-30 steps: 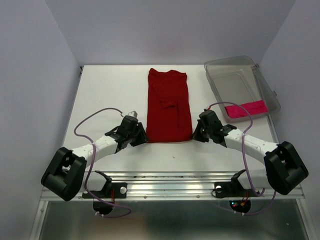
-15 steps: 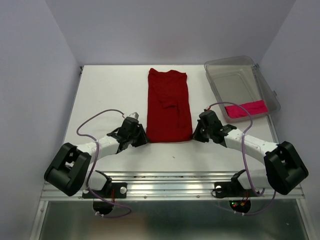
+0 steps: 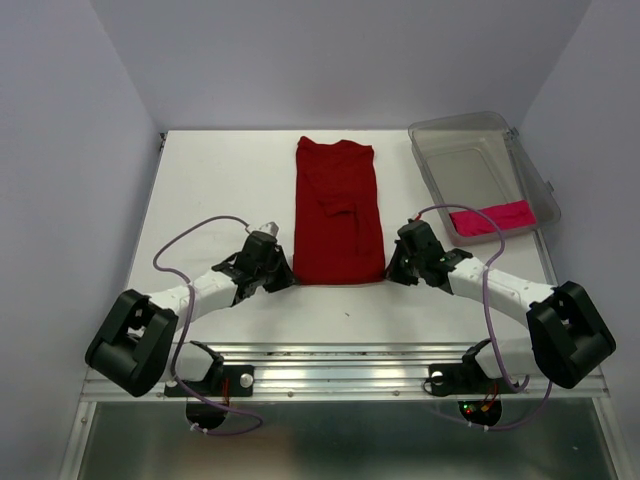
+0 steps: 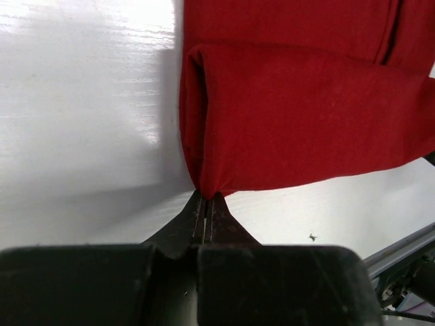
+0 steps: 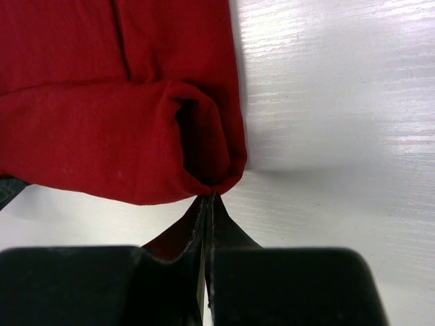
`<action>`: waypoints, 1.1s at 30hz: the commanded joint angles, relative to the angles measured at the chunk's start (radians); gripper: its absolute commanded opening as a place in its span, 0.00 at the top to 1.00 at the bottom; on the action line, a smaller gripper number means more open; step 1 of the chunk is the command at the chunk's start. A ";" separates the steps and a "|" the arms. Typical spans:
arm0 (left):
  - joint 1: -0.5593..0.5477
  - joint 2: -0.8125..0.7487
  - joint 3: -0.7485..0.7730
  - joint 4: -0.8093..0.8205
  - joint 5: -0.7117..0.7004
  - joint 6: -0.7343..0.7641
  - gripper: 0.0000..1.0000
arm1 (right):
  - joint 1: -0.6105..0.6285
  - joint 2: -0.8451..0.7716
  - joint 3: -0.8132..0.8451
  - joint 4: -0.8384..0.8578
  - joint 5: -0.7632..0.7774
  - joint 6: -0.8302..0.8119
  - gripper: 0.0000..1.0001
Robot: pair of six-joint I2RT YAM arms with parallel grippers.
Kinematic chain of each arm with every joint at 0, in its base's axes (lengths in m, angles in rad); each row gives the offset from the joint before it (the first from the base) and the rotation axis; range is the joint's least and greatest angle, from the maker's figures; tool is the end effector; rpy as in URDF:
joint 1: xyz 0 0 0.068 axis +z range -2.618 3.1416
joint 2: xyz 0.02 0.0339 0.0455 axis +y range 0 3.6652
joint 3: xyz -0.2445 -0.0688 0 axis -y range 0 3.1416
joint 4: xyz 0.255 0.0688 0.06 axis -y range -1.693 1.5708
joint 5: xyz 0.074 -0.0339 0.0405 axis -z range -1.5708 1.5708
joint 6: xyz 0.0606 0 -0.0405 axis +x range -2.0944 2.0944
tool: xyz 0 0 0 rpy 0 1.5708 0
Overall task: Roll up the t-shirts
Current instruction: Roll the T-shirt to the center of the board.
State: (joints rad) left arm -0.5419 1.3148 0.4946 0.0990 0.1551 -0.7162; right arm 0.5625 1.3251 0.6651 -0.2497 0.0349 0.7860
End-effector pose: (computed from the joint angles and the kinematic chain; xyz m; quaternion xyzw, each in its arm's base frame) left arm 0.2320 -0.1506 0.1161 -0.0473 0.9077 -0.2988 0.2907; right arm 0.2392 0.1483 0.1355 0.1111 0.9392 0.1897 0.2638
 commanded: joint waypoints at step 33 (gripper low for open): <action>0.108 0.181 0.421 -0.117 0.038 0.070 1.00 | -0.052 0.167 0.315 -0.049 0.137 -0.123 0.99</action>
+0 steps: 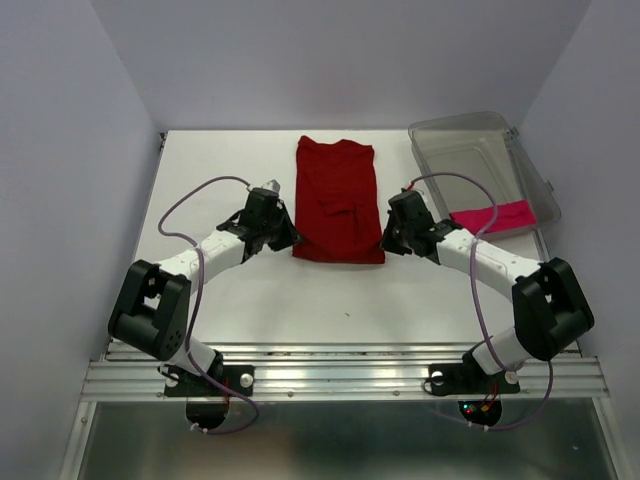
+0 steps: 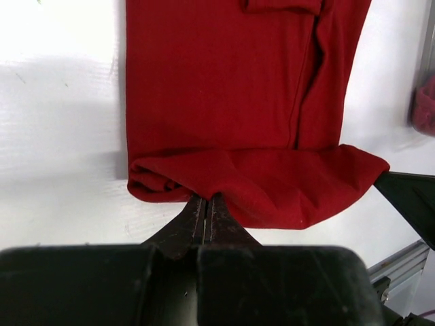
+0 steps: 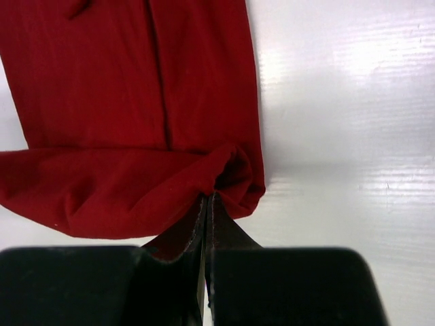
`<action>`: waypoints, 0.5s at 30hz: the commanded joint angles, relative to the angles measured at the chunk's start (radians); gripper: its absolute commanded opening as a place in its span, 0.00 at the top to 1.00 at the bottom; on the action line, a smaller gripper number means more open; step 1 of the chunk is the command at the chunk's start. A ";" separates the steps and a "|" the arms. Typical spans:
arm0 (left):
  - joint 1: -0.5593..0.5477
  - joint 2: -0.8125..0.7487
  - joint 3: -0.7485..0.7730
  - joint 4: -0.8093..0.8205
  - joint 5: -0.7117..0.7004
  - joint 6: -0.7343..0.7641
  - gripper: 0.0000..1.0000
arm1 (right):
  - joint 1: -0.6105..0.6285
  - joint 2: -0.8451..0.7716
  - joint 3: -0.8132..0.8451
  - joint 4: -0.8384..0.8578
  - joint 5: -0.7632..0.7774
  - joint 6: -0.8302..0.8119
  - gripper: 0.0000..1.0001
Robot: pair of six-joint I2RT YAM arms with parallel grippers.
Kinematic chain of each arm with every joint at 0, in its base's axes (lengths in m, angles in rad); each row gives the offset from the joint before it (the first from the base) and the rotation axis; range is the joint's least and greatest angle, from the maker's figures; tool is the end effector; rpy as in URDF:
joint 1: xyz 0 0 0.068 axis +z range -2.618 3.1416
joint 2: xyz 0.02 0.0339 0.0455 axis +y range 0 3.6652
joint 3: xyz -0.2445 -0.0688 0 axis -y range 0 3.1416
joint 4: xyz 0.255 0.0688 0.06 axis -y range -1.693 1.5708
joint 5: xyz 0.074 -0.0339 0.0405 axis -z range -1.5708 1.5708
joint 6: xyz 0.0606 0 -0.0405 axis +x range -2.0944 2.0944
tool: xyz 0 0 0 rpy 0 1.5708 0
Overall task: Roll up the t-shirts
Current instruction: Roll the T-shirt to the center of the board.
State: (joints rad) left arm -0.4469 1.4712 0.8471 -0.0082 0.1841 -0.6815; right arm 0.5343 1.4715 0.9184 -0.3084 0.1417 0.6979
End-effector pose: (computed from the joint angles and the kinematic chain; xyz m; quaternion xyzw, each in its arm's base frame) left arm 0.3067 -0.1593 0.1775 -0.0627 0.8869 -0.3101 0.3367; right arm 0.2897 0.1615 0.1722 0.1009 0.9303 0.1460 0.3211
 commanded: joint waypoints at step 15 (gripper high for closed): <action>0.043 0.189 0.187 -0.024 -0.002 0.062 1.00 | -0.082 0.200 0.217 0.022 0.021 -0.097 0.99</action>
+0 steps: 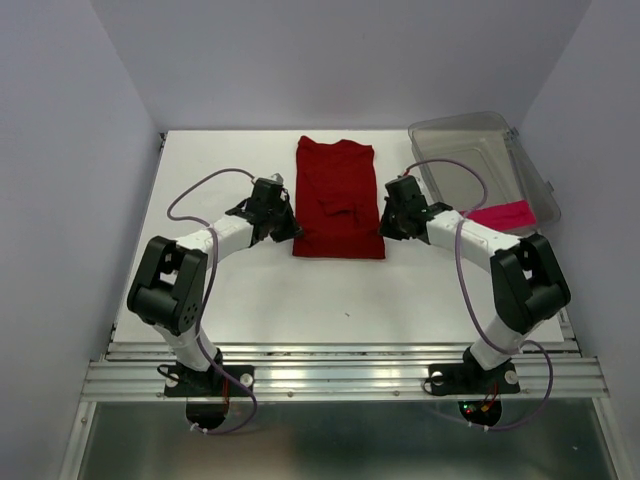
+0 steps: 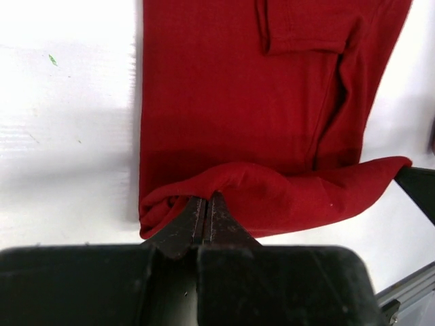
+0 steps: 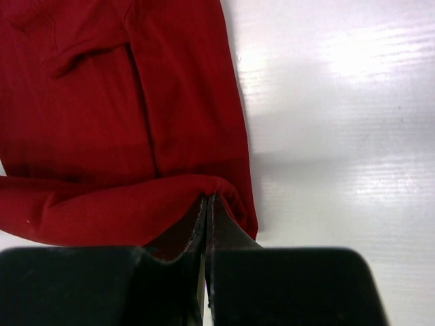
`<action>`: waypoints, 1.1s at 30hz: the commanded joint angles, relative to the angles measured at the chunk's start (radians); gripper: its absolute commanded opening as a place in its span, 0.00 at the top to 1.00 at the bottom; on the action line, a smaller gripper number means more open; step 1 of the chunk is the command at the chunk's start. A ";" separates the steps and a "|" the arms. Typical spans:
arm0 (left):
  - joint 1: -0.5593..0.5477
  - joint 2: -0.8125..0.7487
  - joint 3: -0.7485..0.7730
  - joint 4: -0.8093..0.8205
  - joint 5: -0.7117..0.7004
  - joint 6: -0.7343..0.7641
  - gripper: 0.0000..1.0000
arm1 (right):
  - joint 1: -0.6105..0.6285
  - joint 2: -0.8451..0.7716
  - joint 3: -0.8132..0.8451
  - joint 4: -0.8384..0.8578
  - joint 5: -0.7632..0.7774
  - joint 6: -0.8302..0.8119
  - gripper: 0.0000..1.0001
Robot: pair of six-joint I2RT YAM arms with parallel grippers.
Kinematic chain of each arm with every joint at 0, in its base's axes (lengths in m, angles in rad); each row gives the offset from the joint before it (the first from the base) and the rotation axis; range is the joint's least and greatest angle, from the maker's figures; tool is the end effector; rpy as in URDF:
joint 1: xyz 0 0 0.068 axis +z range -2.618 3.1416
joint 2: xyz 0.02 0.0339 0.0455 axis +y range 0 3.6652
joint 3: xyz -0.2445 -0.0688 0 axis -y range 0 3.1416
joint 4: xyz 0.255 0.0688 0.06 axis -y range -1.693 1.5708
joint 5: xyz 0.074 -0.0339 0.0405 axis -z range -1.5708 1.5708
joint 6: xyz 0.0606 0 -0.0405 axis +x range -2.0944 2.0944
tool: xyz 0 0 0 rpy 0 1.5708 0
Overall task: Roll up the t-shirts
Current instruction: Roll the T-shirt to the center of the board.
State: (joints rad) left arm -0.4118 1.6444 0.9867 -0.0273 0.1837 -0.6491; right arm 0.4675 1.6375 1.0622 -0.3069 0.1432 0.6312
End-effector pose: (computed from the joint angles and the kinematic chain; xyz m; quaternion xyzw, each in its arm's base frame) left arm 0.3437 -0.1622 0.1644 -0.0675 0.8980 -0.2874 0.3262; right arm 0.3324 0.1581 0.1656 0.1008 0.9338 0.1184 0.3223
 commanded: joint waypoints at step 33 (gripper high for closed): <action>-0.071 -0.069 0.161 -0.137 -0.110 0.062 0.58 | -0.013 -0.025 0.056 0.037 -0.097 -0.008 0.92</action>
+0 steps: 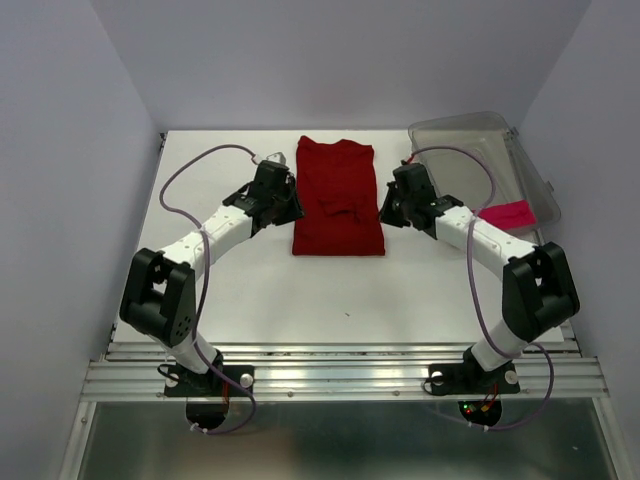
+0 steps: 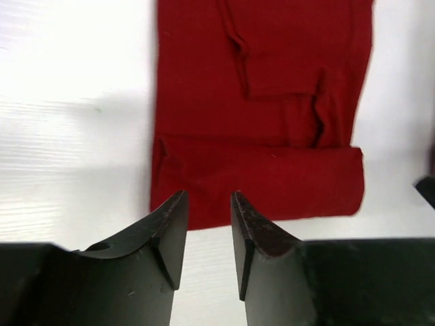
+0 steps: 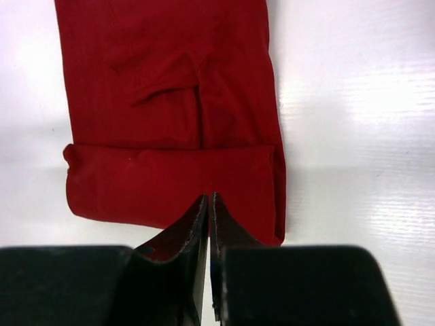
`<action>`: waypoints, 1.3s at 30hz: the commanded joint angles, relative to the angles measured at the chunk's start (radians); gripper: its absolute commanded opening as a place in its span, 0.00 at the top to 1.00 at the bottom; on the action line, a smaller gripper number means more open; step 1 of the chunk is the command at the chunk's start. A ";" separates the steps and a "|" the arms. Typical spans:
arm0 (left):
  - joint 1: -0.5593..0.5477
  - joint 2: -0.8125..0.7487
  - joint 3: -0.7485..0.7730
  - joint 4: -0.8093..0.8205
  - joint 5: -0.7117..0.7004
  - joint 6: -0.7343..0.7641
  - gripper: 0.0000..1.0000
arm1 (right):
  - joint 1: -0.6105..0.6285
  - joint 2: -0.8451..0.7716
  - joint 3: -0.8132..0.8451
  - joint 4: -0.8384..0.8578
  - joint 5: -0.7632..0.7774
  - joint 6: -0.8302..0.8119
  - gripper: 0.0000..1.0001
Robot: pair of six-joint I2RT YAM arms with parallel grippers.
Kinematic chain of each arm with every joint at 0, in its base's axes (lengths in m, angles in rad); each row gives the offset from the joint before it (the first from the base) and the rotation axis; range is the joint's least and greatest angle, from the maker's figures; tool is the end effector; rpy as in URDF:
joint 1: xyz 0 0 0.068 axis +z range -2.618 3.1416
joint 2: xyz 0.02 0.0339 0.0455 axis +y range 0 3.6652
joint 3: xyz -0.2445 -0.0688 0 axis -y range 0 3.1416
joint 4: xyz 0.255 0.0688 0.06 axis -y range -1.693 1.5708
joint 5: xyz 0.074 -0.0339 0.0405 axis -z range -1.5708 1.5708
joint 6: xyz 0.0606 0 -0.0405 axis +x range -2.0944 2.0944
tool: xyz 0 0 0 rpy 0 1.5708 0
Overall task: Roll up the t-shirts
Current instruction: Roll the T-shirt to the center of the board.
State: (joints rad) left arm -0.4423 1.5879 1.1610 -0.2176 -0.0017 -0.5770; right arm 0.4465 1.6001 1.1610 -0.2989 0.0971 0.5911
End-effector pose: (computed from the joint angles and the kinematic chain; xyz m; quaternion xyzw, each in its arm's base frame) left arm 0.3514 -0.1663 0.2261 -0.0606 0.8926 -0.2173 0.3904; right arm 0.3479 0.1600 0.2134 0.0856 0.9097 0.1618 0.3728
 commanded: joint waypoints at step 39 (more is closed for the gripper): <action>-0.187 -0.221 -0.434 0.163 0.149 -0.133 0.62 | 0.130 -0.126 -0.348 0.035 -0.080 0.115 0.96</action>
State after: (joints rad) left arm -0.6106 1.4670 0.7555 -0.0078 0.1677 -0.6807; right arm 0.5701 1.5505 0.8154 -0.2169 -0.0303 0.7006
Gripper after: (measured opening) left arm 0.374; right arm 0.043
